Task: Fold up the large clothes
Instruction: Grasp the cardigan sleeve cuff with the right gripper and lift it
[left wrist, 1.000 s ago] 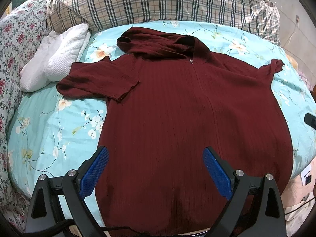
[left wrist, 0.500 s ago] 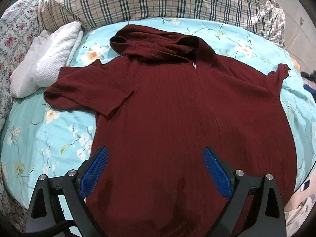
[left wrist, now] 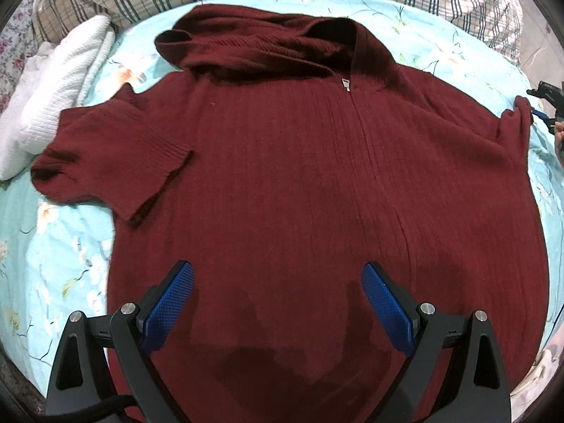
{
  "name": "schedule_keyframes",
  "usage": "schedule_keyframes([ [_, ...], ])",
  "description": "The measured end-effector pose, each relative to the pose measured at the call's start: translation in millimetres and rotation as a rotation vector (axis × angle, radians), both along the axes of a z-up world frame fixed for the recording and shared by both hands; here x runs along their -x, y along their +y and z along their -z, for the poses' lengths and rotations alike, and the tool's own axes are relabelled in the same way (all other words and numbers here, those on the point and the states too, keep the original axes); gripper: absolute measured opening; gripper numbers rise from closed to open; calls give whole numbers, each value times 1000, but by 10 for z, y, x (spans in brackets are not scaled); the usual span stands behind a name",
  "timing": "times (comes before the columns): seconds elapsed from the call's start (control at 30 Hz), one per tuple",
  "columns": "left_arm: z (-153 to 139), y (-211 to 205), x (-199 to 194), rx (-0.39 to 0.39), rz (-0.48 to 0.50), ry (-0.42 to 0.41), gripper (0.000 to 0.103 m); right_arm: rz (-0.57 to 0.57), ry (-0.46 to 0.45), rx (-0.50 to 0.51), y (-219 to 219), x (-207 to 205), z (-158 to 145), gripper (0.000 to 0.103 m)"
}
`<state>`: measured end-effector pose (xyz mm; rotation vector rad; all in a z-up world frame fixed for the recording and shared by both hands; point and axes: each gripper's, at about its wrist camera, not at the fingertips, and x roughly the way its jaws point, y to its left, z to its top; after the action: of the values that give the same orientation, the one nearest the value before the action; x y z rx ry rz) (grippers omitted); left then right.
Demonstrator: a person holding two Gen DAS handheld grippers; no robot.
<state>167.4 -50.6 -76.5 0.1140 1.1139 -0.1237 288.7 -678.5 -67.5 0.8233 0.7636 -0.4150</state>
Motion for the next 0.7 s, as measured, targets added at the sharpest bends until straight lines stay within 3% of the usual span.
schedule_keyframes([
  [0.17,72,-77,-103,11,7,15,97,-35,13,36,26,-152,22,5],
  [0.27,79,-83,-110,27,9,13,97,-150,-36,104,296,-184,-175,5],
  [0.37,78,-56,-110,24,10,19,97,-277,-91,110,655,-182,-340,4],
  [0.57,-43,50,-3,69,2,-4,97,-588,-189,-13,1770,-182,-506,4],
  [0.7,-105,164,87,105,-12,-15,97,-791,-206,-121,2775,-172,-440,4],
])
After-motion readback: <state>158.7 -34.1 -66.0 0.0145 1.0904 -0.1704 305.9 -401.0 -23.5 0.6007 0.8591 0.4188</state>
